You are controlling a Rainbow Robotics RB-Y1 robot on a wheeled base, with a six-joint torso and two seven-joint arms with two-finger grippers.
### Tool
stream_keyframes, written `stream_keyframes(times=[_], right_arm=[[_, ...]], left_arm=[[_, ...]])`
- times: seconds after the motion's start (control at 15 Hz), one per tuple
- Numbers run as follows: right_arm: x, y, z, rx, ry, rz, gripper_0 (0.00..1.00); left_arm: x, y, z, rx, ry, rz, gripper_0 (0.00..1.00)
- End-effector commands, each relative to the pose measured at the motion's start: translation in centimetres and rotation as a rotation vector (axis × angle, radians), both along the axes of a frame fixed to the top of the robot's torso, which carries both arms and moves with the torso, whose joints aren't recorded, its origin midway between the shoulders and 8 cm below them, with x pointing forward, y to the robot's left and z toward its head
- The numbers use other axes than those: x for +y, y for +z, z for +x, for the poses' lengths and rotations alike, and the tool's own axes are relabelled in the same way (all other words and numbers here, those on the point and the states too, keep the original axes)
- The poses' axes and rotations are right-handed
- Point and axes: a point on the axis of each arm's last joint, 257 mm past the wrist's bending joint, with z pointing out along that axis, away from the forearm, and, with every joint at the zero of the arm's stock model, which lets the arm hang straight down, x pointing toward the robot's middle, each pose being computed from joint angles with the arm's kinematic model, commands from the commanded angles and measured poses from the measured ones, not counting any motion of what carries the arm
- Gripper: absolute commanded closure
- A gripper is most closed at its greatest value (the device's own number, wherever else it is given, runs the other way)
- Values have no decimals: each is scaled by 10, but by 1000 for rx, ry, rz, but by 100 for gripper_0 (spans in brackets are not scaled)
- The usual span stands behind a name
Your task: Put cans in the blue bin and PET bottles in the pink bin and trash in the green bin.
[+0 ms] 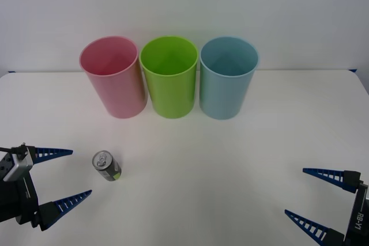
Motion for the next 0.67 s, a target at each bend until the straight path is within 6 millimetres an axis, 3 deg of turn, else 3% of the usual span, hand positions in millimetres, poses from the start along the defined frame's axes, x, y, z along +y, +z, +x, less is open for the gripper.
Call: stream_keyframes(times=[0.07,0.67], right_arm=[[0,0,0,0,0,0,0],[0,0,0,0,0,0,0]], left_arm=[[0,0,0,0,0,0,0],[0,0,0,0,0,0,0]])
